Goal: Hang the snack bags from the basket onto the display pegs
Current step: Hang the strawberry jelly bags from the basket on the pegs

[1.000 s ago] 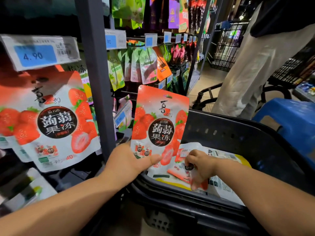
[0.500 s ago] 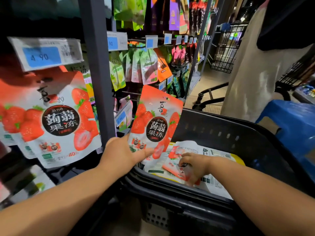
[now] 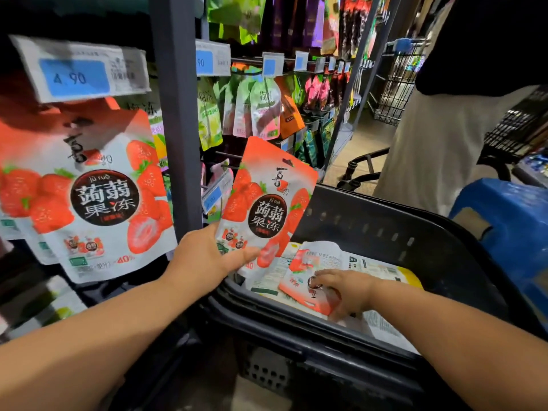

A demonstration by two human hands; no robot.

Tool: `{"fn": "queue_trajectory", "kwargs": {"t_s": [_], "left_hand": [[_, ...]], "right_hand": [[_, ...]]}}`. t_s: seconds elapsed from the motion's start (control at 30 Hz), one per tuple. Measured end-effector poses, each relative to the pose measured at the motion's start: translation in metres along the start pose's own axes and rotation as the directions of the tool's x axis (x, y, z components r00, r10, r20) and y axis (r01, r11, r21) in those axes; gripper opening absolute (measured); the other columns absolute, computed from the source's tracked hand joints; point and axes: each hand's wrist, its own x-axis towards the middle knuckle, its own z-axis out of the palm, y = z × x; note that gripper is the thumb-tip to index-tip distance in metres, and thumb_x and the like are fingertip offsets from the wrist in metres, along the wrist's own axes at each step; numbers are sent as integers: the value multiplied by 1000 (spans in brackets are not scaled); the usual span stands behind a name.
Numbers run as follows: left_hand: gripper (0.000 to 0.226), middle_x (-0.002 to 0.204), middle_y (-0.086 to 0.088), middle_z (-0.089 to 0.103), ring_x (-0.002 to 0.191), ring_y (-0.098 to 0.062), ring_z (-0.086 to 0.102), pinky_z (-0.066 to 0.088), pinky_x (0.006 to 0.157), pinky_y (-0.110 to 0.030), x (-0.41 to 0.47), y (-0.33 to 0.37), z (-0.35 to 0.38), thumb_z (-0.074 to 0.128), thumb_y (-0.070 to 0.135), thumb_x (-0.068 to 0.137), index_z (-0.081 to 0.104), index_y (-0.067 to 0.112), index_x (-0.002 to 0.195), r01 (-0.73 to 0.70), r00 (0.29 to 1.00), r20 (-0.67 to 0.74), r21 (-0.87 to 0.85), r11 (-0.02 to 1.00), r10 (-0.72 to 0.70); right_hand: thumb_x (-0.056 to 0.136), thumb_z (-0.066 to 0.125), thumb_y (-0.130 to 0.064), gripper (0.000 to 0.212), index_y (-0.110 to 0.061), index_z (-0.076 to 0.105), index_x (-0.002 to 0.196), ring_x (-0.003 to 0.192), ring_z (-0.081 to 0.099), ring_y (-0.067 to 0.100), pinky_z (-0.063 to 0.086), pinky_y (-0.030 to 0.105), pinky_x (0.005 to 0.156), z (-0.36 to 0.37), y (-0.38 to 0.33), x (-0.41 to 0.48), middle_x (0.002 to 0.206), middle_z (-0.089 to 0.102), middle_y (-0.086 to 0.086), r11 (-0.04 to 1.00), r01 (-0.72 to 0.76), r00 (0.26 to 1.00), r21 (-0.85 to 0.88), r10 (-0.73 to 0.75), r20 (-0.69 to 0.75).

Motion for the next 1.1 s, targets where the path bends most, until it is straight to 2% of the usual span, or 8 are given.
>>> {"fn": "queue_trajectory", "kwargs": {"t_s": [0.2, 0.4, 0.57, 0.77, 0.9, 1.0, 1.1], "left_hand": [[28, 74, 23, 59, 68, 10, 51, 36, 53, -4, -4, 6, 2, 78, 46, 74, 51, 38, 76, 8, 1000, -16, -16, 1000, -9], [25, 77, 24, 62, 70, 13, 53, 36, 56, -5, -7, 5, 5, 78, 46, 73, 55, 40, 79, 25, 1000, -17, -53, 998, -26], [25, 77, 25, 60, 68, 14, 52, 35, 56, 0, -10, 8, 5, 78, 41, 75, 54, 39, 78, 5, 1000, -18, -71, 997, -7], [25, 79, 24, 61, 72, 12, 53, 36, 56, -2, -9, 6, 4, 77, 43, 75, 53, 40, 81, 9, 1000, -7, -64, 998, -10], [24, 80, 22, 63, 72, 11, 54, 37, 56, -3, -10, 6, 4, 77, 43, 76, 55, 39, 82, 23, 1000, -6, -77, 997, -23], [24, 80, 21, 64, 72, 11, 55, 38, 57, -2, -10, 5, 4, 78, 41, 75, 55, 39, 83, 32, 999, -5, -101, 994, -32], [25, 82, 20, 65, 73, 10, 56, 38, 57, -3, -11, 4, 5, 79, 41, 75, 56, 39, 85, 44, 999, -2, -110, 993, -45]], "right_hand": [[75, 81, -46, 88, -40, 35, 149, 146, 28, 16, 24, 33, 120, 2, 3, -2, 162, 23, -11, 999, -5, 1000, 37, 6, -24], [75, 81, -46, 84, -40, 39, 148, 144, 32, 18, 27, 35, 119, 3, 2, -4, 159, 30, -11, 999, -20, 999, 51, 22, -34], [84, 69, -48, 54, -40, 56, 136, 123, 53, 19, 43, 33, 106, 1, 3, -6, 140, 56, -7, 982, -106, 989, 158, 121, -89], [92, 61, -42, 40, -39, 62, 131, 126, 52, 19, 43, 34, 107, 0, -1, -7, 141, 57, -10, 995, -79, 995, 56, 82, -65], [93, 58, -49, 33, -34, 71, 120, 121, 57, 24, 46, 39, 103, 1, 1, -4, 134, 62, -6, 995, -90, 995, 48, 92, -49], [92, 59, -55, 37, -30, 73, 115, 114, 60, 22, 48, 36, 100, 2, 3, -5, 129, 66, -6, 978, -126, 986, 163, 141, -84], [91, 65, -43, 30, -15, 74, 100, 92, 60, 20, 49, 32, 84, -4, 4, -9, 98, 69, 0, 928, -146, 958, 343, 220, -186]]}}
